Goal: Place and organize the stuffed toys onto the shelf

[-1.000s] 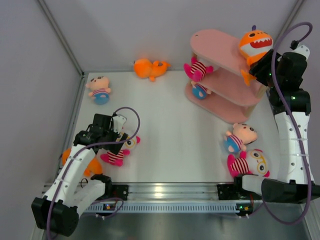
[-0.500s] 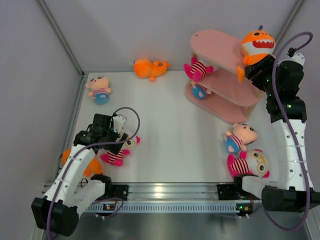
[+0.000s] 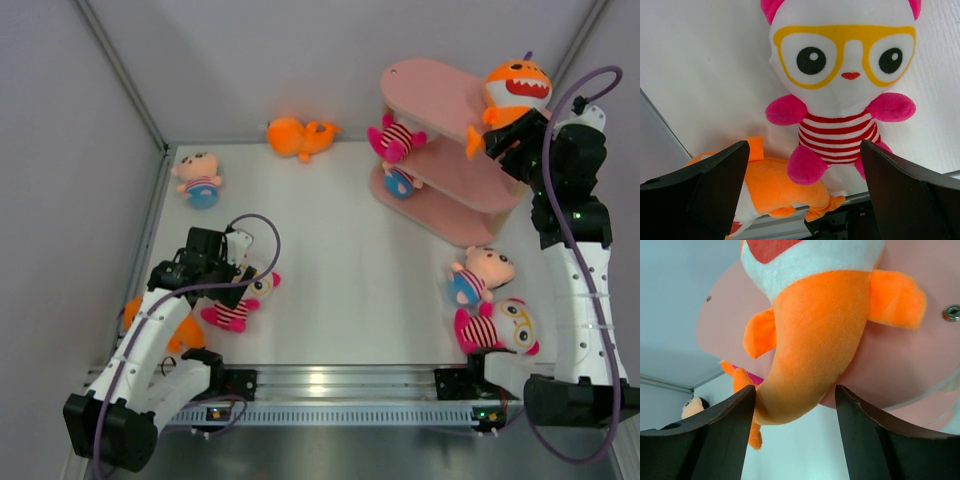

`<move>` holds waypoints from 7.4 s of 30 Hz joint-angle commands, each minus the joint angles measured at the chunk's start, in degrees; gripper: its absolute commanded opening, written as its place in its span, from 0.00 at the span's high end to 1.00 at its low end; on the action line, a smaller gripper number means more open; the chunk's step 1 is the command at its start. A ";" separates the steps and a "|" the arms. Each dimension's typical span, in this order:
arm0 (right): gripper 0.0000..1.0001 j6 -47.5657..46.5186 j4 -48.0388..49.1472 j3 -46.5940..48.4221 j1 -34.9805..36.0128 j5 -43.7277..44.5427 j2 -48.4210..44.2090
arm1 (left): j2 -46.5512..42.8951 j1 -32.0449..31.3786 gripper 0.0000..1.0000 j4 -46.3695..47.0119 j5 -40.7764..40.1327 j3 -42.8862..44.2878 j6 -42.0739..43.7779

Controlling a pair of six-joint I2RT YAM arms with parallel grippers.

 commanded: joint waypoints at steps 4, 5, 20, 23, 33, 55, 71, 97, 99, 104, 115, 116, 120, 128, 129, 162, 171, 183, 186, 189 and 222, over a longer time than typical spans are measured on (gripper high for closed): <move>0.31 -6.79 -4.51 3.06 0.37 7.68 -7.08 | 2.32 0.05 0.02 0.11 0.32 10.07 0.67; 0.31 -8.62 -5.21 3.15 0.37 7.95 -7.71 | 3.11 0.05 0.02 -1.29 0.32 15.23 0.85; 0.25 -19.54 -6.01 1.13 0.37 2.87 -15.97 | 15.95 29.89 0.02 -13.25 -0.23 28.21 13.32; 0.25 -18.67 -5.40 -0.45 0.37 -0.99 -15.36 | 19.46 43.06 0.02 -13.43 3.64 25.76 16.58; 0.25 -19.45 -4.87 -3.18 0.46 -3.83 -15.62 | 29.91 58.41 0.10 -13.16 14.03 19.68 22.12; 0.34 -27.79 -1.79 -1.95 15.55 -6.85 -12.20 | 17.55 61.76 1.00 -13.52 31.86 35.83 19.05; 0.24 -19.81 16.30 5.43 55.56 -17.89 21.79 | 13.92 24.67 1.00 -13.87 41.82 42.97 6.23; 1.00 -6.72 25.37 6.67 59.53 -15.69 34.31 | 10.77 18.69 0.70 -13.69 39.97 40.42 7.27; 1.00 -5.57 24.84 6.40 58.21 -15.78 32.29 | 10.51 18.60 0.37 -13.69 37.24 41.29 6.92; 1.00 -4.69 22.82 6.66 51.89 -14.90 27.63 | 10.07 18.69 0.02 -13.69 30.13 45.16 2.71; 1.00 2.59 12.63 22.99 31.17 -14.72 22.09 | 5.77 18.69 0.02 -13.78 22.38 45.87 0.76; 1.00 3.65 12.71 23.45 29.05 -14.98 21.65 | 5.50 18.69 0.02 -13.78 22.29 44.65 0.85; 1.00 6.65 11.23 25.29 18.41 -18.40 20.41 | 4.09 18.60 0.02 -13.52 22.12 41.84 2.34; 1.00 7.36 5.86 31.70 7.49 -18.77 25.41 | 4.09 18.69 0.02 -13.60 23.34 39.10 3.49; 1.00 7.35 4.64 32.15 7.32 -18.94 25.86 | 3.83 18.69 0.02 -13.60 23.35 38.67 3.49; 0.45 5.16 2.43 27.67 2.92 -13.24 24.90 | 2.16 18.68 0.02 -13.69 24.14 37.34 4.02; 0.40 1.47 2.17 26.97 3.01 -7.61 19.45 | 2.07 18.60 0.02 -13.78 24.31 37.52 4.02; 0.37 -9.23 -1.52 32.84 6.78 1.53 18.82 | 2.24 18.68 0.02 -13.69 24.93 37.87 3.67; 0.37 -17.03 -4.59 40.28 8.62 7.32 22.16 | 2.42 18.69 0.02 -13.69 25.02 37.96 3.67; 0.37 -28.71 -7.50 47.59 11.60 12.59 28.31 | 2.24 18.69 0.02 -13.69 25.02 37.78 3.67; 0.32 -42.65 7.43 43.95 21.98 35.46 27.29 | 12.60 18.42 0.02 -13.87 25.64 42.60 -0.20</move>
